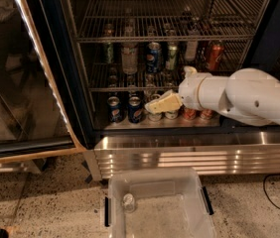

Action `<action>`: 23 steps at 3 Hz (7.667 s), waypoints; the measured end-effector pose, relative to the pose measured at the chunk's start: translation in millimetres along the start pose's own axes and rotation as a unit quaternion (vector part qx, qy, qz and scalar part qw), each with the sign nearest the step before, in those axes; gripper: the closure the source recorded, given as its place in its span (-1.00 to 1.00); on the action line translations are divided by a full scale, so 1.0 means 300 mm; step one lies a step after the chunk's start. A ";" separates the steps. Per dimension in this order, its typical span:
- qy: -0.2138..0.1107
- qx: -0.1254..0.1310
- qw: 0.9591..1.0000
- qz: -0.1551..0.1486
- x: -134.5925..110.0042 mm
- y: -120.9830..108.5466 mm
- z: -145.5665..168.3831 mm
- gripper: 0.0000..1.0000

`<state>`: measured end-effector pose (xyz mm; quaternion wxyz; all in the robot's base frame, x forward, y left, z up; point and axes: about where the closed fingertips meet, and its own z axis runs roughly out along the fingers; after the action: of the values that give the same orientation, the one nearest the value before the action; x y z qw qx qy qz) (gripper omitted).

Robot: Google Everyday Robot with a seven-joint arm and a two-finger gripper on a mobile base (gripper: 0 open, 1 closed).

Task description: Pick pepsi can from middle shelf of fridge

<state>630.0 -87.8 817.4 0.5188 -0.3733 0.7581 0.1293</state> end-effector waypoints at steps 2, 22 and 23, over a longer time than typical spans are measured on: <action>0.011 -0.007 0.999 0.032 0.079 -0.005 0.060 -1.00; -0.220 0.275 0.930 0.111 0.024 -0.490 0.706 -0.58; -0.225 0.290 0.923 0.117 0.029 -0.507 0.705 -0.60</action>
Offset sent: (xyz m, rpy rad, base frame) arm 0.0083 -0.0008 -0.0248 0.0284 0.0515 -0.0178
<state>880.9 -72.9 748.2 0.7426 -0.0766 0.6639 0.0443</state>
